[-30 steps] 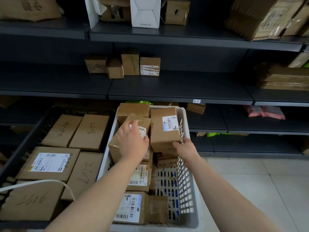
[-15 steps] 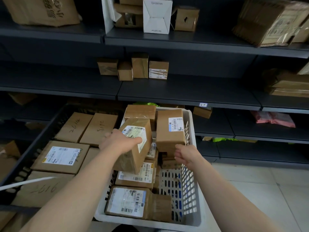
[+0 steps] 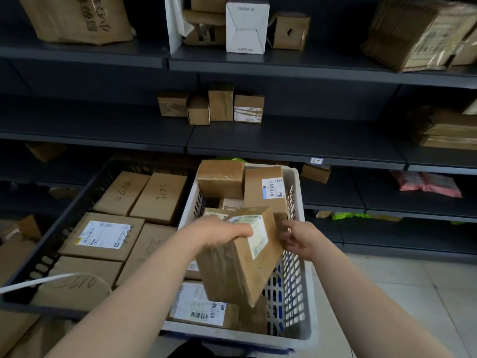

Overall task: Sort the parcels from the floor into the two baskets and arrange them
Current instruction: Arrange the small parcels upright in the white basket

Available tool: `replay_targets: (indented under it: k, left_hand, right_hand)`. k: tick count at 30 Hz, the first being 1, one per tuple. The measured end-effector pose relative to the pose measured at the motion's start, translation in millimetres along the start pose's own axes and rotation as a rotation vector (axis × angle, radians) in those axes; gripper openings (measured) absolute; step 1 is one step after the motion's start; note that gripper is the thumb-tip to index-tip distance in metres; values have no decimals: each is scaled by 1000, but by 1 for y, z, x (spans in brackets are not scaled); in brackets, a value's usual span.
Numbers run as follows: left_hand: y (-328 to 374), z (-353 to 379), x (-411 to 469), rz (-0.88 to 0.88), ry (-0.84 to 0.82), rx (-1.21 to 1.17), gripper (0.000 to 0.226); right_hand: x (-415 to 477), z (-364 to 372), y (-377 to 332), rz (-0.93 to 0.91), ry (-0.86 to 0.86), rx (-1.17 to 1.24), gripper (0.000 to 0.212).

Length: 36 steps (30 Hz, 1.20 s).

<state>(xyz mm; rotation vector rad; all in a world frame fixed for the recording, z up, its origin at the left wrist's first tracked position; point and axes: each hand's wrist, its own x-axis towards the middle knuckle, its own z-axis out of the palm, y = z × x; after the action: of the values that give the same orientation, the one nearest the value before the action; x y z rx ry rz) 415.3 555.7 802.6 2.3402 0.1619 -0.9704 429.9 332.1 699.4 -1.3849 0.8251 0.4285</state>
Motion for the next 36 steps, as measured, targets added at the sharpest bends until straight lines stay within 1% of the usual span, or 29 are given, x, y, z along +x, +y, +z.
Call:
replay_targets:
  k: [3,6,8,11,13,14,16,18,20,22,25,26,28,31,33,36]
  left_hand:
    - [10,29,12,-26,-4,5,77]
    - [15,56,29,-50,0,-18,82]
    - [19,70,39,-62,13,-1,90]
    - [24,82,50,-69,27,26,100]
    - [25,87,58,-69,46,34,98]
    - [25,90,62,-65,56,47,96]
    - [24,96,68,-38,73,48,92]
    - [24,102,74,-34,62,-53,83]
    - [22,107,79,-39,18,-191,73]
    - [19,112,83,-13,-1,-276,57]
    - [11,113,87,56,-12,-241,21]
    - [8,113,88,77,-19,-197,18]
    - [3,114,92,118,-11,-113,28]
    - [-2,117,100,148,75,-33,36]
    - [-5,120,104,146,98,30,43]
    - [-10,125,108,116,80,144,51]
  right_hand:
    - [-7,-10,1,-10,32,-59,20]
    - [-16,-22,1,-52,33,-207,26]
    - [-24,-28,1,-78,-54,-320,28]
    - [-33,-30,6,-73,-188,-395,19]
    - [-35,-28,14,-48,-218,-410,24]
    - [-33,-26,19,-32,-225,-417,31]
    - [-33,-21,28,-20,-215,-441,26]
    - [-31,-17,37,-41,-174,-518,21]
    - [-25,-15,46,-60,-90,-624,26]
    - [-18,-11,53,-81,-20,-684,31]
    - [-12,-4,56,-159,47,-780,28]
    - [-9,-2,57,-179,72,-832,29]
    - [-5,4,61,-214,126,-925,37]
    - [-2,11,67,-260,166,-1089,57]
    - [-6,11,67,-259,170,-1228,55]
    - [-9,8,71,-273,164,-1349,51]
